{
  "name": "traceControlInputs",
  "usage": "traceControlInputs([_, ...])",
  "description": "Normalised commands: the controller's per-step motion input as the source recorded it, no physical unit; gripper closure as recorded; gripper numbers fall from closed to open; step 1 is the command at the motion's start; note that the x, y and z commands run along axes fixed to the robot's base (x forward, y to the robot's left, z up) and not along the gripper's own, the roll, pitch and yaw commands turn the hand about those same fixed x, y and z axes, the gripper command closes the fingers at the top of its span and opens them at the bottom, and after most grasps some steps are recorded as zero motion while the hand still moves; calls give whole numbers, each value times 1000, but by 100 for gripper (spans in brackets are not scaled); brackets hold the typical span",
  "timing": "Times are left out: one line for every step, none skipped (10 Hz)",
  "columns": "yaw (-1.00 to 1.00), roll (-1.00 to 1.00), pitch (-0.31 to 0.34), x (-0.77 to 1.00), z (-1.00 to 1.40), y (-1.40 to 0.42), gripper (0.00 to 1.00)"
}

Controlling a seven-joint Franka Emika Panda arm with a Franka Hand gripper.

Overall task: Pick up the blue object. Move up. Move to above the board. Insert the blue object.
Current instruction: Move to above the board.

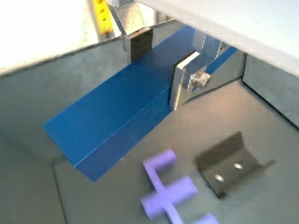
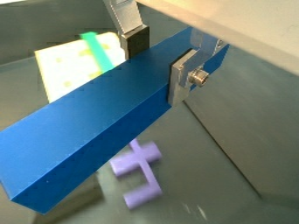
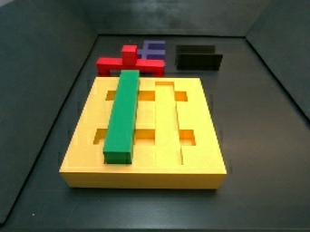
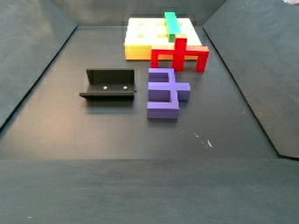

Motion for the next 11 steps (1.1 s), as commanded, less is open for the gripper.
traceControlInputs([1000, 9, 26, 53, 124, -1400, 100])
traceControlInputs([1000, 10, 25, 50, 128, -1400, 100])
traceControlInputs([1000, 13, 24, 47, 130, -1400, 100])
traceControlInputs([1000, 9, 25, 49, 134, -1400, 100])
traceControlInputs([1000, 15, 27, 52, 136, -1400, 100])
traceControlInputs([1000, 21, 35, 60, 148, -1400, 100])
traceControlInputs([1000, 17, 44, 72, 151, -1400, 100])
traceControlInputs([1000, 29, 59, 104, 151, -1400, 100])
traceControlInputs([1000, 28, 69, 129, 151, -1400, 100])
traceControlInputs([1000, 36, 101, 117, 92, -735, 100])
traceControlInputs([1000, 41, 114, 102, 73, -497, 100])
